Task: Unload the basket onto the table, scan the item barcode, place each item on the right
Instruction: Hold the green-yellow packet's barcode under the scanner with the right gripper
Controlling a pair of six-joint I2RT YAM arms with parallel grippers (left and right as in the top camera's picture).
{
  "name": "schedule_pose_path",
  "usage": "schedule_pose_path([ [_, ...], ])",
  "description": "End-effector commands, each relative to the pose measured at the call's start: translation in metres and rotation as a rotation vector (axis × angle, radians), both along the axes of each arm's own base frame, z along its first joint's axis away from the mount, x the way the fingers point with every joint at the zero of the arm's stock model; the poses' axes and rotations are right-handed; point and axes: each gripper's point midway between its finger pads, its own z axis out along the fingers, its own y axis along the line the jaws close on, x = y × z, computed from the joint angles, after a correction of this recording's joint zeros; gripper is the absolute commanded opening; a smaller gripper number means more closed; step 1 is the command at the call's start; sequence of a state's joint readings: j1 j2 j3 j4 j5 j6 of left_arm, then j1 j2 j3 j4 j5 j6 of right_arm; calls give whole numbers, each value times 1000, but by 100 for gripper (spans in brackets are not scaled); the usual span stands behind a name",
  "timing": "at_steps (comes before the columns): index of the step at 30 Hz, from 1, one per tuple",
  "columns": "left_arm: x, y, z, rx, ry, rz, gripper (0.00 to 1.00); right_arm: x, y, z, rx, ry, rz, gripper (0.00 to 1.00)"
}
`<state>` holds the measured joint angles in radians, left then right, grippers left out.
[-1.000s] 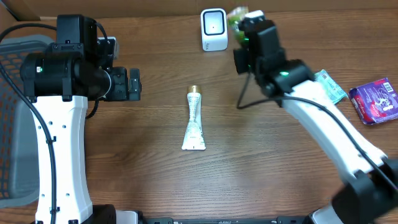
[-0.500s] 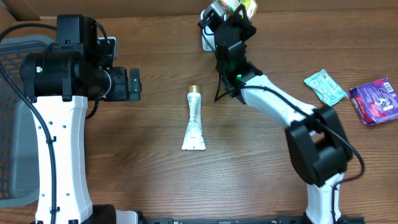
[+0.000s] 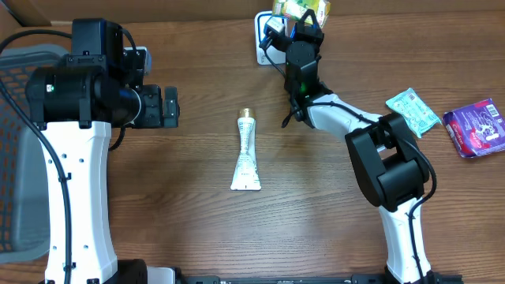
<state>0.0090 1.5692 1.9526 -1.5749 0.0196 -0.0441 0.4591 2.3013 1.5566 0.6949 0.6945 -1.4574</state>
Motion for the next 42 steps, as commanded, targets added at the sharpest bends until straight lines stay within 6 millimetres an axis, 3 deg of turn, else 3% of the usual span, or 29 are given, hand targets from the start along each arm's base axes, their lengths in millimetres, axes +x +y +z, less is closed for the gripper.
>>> schedule_pose_path([
  [1,2,0,-1,2,1,-19,100,8,16,28,26,-74,60,4],
  [7,2,0,-1,2,1,-19,100,14,22,29,28,-75,78,4],
  [17,2,0,-1,2,1,-19,100,21,29,-18,39,-15,104,4],
  [23,2,0,-1,2,1,-19,100,25,30,-36,51,-2,92,4],
  [35,2,0,-1,2,1,-19,100,23,32,-29,79,-36,85,4],
  [42,2,0,-1,2,1,-19,99,17,37,-7,66,-120,75,4],
])
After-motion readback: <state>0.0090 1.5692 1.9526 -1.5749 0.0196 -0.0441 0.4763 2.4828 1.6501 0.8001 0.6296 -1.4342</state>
